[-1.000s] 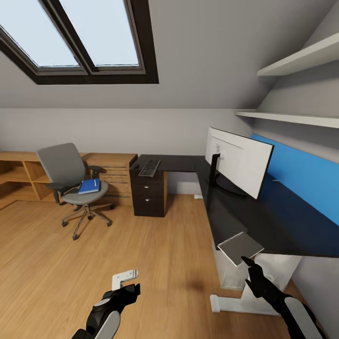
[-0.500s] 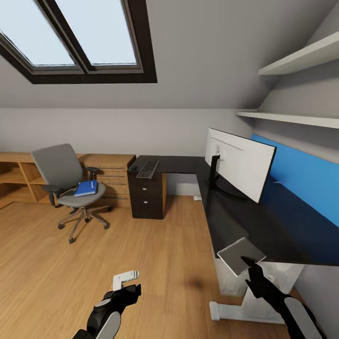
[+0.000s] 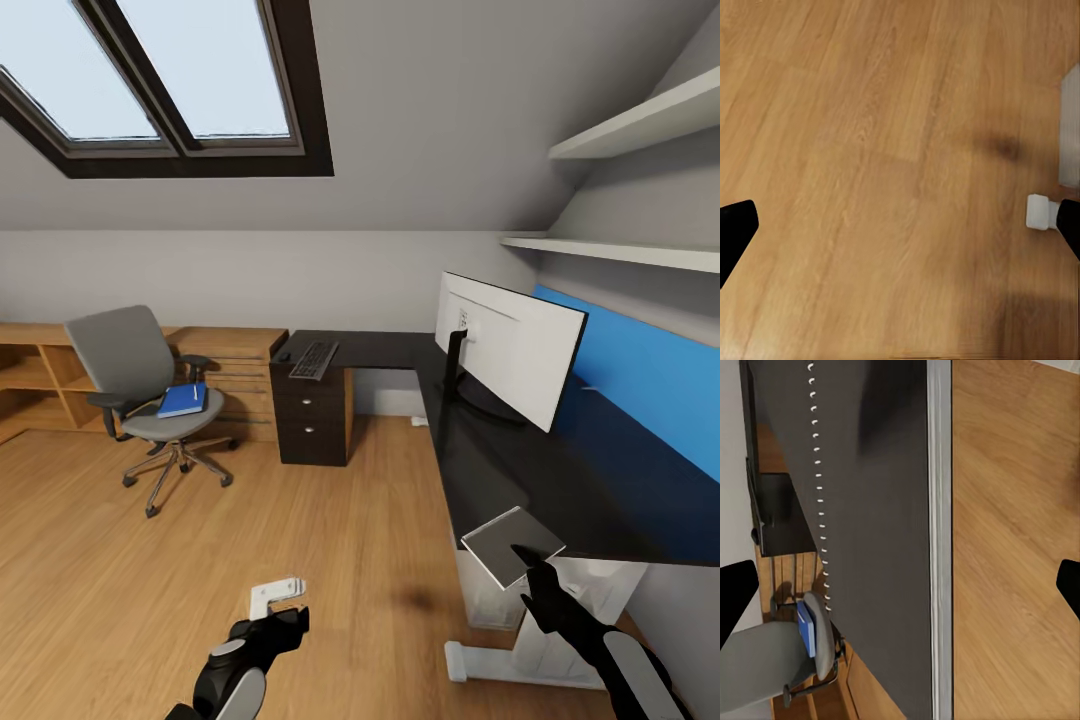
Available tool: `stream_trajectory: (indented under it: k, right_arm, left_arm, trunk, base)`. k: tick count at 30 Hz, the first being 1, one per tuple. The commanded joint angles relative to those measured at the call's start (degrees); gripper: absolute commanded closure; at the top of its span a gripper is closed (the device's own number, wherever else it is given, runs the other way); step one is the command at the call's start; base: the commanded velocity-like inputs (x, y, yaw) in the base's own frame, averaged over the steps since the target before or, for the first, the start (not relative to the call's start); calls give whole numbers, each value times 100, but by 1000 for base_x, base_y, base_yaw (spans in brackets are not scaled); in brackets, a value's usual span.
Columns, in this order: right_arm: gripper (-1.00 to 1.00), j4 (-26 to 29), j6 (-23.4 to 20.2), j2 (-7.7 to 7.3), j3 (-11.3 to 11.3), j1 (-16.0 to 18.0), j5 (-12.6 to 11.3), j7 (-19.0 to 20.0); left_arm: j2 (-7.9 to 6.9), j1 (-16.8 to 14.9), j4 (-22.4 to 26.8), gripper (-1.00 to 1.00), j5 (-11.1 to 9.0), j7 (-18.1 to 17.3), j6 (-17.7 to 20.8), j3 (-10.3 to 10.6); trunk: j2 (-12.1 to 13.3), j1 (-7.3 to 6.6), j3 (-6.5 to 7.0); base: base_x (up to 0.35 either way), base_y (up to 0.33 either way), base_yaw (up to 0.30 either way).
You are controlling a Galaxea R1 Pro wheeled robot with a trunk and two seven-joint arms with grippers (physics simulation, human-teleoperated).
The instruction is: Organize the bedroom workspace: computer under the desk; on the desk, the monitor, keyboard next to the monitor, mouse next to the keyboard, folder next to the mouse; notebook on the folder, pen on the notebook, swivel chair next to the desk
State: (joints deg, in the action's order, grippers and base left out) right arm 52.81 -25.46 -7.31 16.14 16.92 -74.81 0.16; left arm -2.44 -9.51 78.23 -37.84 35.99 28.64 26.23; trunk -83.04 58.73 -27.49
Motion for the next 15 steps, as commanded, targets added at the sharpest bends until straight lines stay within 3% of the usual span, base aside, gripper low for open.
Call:
stream_trajectory:
  k: [1,7,15]
  right_arm:
    - [-100,1,-33,2,13,4,-17,2]
    - [-100,1,-32,2,13,4,-10,2]
    - [-100,1,-31,9,12,4,-6,2]
  left_arm:
    - [-5,-7,14,-100,-43,69,4,130]
    - [-7,-7,24,-100,-40,211,2,327]
    - [-10,-7,32,-100,-45,330,2,349]
  trunk:
    - [-4,0,-6]
    - [-164,88,-78]
    - [-365,198,-168]
  base:
    - [0,0,0]
    - [0,0,0]
    - [0,0,0]
